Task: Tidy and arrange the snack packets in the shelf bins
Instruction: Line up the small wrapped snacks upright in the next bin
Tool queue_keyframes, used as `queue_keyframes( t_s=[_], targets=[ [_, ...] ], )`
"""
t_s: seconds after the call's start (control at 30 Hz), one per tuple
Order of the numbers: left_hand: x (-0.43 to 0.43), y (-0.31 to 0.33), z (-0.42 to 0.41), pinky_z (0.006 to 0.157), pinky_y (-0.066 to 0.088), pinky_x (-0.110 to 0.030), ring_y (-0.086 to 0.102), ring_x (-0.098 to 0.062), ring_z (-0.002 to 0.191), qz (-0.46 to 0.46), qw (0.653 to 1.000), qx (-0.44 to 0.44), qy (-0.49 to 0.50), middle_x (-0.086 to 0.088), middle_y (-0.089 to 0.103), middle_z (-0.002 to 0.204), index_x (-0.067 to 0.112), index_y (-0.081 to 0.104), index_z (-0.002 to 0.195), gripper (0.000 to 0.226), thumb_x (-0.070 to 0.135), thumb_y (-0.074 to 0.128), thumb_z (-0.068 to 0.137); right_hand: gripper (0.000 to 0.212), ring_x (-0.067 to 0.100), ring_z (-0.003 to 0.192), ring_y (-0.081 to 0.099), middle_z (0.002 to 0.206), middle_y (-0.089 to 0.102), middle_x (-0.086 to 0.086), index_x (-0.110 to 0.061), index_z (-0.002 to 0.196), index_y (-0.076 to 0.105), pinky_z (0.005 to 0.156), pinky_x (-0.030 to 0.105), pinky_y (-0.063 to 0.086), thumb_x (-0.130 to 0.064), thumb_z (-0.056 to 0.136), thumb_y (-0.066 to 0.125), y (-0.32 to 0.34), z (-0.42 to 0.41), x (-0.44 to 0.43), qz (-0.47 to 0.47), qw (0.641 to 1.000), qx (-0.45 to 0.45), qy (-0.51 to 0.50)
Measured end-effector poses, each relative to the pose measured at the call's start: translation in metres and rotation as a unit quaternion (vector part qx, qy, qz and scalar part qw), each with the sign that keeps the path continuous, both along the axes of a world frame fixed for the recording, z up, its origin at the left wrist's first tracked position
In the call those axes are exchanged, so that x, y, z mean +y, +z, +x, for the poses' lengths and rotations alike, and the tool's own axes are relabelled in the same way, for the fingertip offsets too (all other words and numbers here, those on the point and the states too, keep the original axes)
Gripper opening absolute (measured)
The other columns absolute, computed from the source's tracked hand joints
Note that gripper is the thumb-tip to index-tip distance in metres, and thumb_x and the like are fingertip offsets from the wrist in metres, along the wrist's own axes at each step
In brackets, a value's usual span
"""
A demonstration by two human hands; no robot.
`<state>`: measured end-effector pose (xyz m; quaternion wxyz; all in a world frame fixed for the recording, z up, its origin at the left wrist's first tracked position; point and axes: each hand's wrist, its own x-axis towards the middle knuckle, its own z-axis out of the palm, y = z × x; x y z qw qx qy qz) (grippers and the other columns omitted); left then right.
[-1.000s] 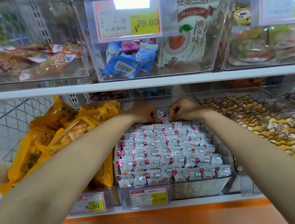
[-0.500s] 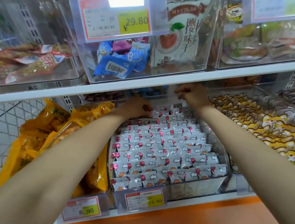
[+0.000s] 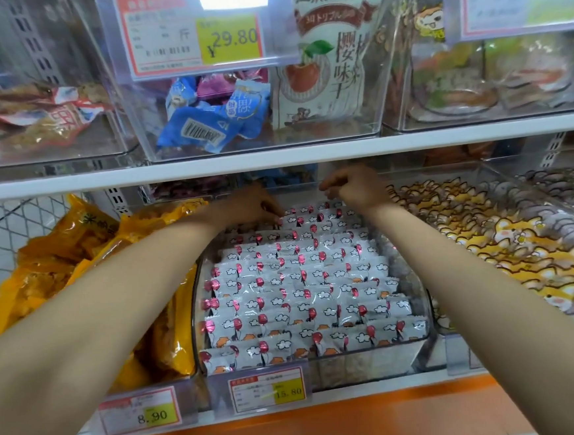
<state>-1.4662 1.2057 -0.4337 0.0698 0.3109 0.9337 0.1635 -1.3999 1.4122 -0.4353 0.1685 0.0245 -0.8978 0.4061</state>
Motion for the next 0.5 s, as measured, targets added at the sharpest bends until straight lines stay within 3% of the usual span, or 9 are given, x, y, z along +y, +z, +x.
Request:
queue_keyframes(
  t_s=[0.1, 0.23, 0.33, 0.5],
  targets=[
    [-0.018, 0.009, 0.0, 0.092, 0.042, -0.024, 0.061, -0.02, 0.105, 0.032, 0.996, 0.075, 0.036, -0.008, 0.067, 0.11, 0.005, 0.067, 0.109, 0.025, 0.013, 0.067, 0.084, 0.018, 0.013, 0.095, 0.06, 0.108, 0.068, 0.006, -0.006, 0.104, 0.069, 0.087, 0.025, 0.044, -0.006, 0.089, 0.06, 0.001, -0.001, -0.002, 0.034, 0.999, -0.019, 0.037],
    [-0.031, 0.007, 0.006, 0.085, 0.038, -0.016, 0.06, -0.017, 0.106, -0.031, 0.997, 0.062, 0.039, -0.005, 0.066, 0.113, 0.008, 0.067, 0.11, 0.025, 0.015, 0.066, 0.086, 0.019, 0.015, 0.1, 0.062, 0.109, 0.068, 0.003, -0.012, 0.105, 0.069, 0.088, 0.024, 0.046, -0.011, 0.087, 0.064, -0.001, -0.008, -0.008, 0.159, 0.983, -0.04, 0.086],
    [-0.026, 0.002, 0.008, 0.085, 0.036, -0.019, 0.057, -0.018, 0.109, -0.078, 0.993, 0.075, 0.036, -0.003, 0.063, 0.119, 0.012, 0.064, 0.114, 0.028, 0.022, 0.062, 0.089, 0.023, 0.015, 0.105, 0.06, 0.114, 0.067, 0.001, -0.014, 0.11, 0.068, 0.09, 0.024, 0.043, -0.019, 0.088, 0.065, -0.004, -0.009, -0.015, 0.277, 0.954, -0.061, 0.098],
    [-0.012, 0.0, 0.005, 0.091, 0.046, -0.031, 0.061, -0.021, 0.103, -0.092, 0.992, 0.088, 0.024, -0.004, 0.067, 0.11, 0.01, 0.069, 0.105, 0.02, 0.019, 0.062, 0.089, 0.018, 0.017, 0.107, 0.058, 0.112, 0.066, 0.003, -0.012, 0.105, 0.068, 0.095, 0.029, 0.044, -0.014, 0.088, 0.063, -0.006, -0.009, -0.015, 0.301, 0.949, -0.056, 0.075]
  ],
)
